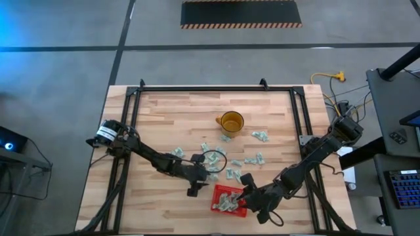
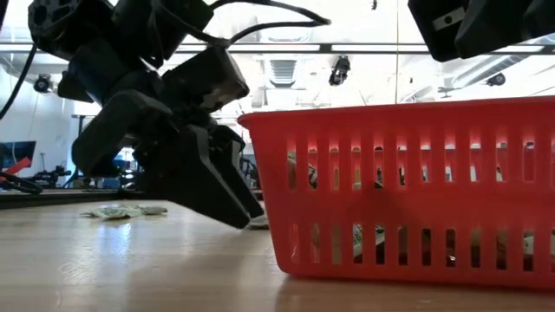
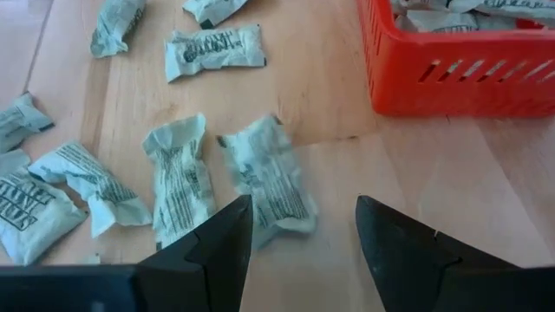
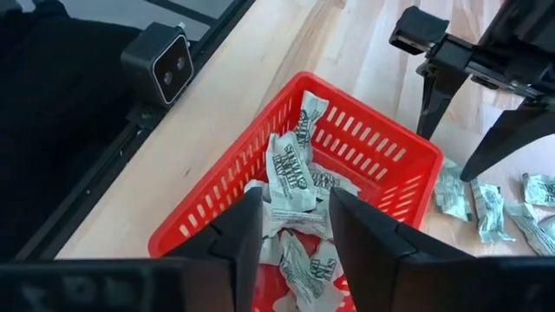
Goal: Pick and place Stevia / Truvia into bins
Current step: Put the stevia packet into the bin
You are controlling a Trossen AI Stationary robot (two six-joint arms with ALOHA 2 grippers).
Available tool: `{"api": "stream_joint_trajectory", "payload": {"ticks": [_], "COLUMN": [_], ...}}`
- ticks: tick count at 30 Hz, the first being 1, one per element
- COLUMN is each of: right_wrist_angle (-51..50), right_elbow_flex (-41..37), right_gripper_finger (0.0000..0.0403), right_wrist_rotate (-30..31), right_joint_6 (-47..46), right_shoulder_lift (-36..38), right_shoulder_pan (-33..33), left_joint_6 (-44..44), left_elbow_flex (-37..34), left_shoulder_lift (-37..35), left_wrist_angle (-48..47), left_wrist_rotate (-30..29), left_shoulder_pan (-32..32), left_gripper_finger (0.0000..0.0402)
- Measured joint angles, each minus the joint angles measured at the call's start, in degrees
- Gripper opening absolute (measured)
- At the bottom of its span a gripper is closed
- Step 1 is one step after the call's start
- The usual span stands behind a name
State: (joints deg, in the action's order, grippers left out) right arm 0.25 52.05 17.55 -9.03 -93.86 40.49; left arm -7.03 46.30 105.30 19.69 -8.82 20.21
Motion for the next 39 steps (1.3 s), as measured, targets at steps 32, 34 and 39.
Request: {"api": "stream_joint_trajectory", "payload": {"ticks": [32,34,39], "right_wrist_angle": [-5.9,-8.7,-14.8], "right_elbow_flex": [0.0,0.0,-0.1], "right_gripper_finger": [0.0119,0.0117,0.0110], "right_wrist_rotate": [0.1,0.1,0.2], "right_joint_6": [-2.9,-4.6,-9.4], "right_shoulder_lift": [0.1,0.3,1.4], "right_shoulder_pan": [0.0,0.0,0.0], "left_joint_6": [3.3,3.3,3.3], "left_elbow_flex": [0.0,0.0,-0.2], "left_shoulder_lift": [-1.6,-2.9,-6.0], "left_wrist_angle": [-2.2,-2.9,-5.8], "left_wrist_rotate": [-0.2,-0.2,-0.3], "left_shoulder_pan": [0.2,0.6,2.3], "left_gripper_finger": [0.0001,0.0001,0.0000]}}
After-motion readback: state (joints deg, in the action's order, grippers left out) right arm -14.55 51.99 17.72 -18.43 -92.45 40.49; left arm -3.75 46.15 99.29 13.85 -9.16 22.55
